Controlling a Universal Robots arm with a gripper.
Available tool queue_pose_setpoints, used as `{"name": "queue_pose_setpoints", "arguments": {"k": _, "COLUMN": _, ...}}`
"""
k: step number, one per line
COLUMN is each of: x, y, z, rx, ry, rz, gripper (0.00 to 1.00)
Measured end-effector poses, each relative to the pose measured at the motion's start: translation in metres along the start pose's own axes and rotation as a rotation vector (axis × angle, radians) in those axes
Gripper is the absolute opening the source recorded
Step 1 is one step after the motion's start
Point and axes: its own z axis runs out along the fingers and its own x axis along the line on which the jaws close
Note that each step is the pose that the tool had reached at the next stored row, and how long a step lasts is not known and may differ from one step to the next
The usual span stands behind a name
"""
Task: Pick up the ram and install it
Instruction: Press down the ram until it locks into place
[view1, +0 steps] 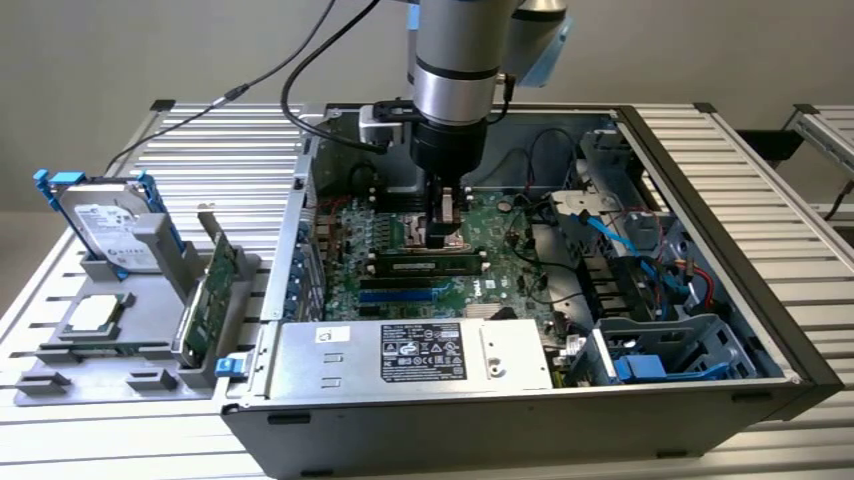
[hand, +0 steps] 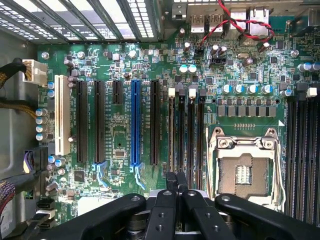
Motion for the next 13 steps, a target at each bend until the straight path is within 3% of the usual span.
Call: {"name": "queue_pose_setpoints", "arguments": {"k": 13, "x": -0.001, "y": 0.0019, "z": 0.0168, "rx": 0.0001, "ry": -0.0001, "rz": 0.000, "gripper": 0.11}}
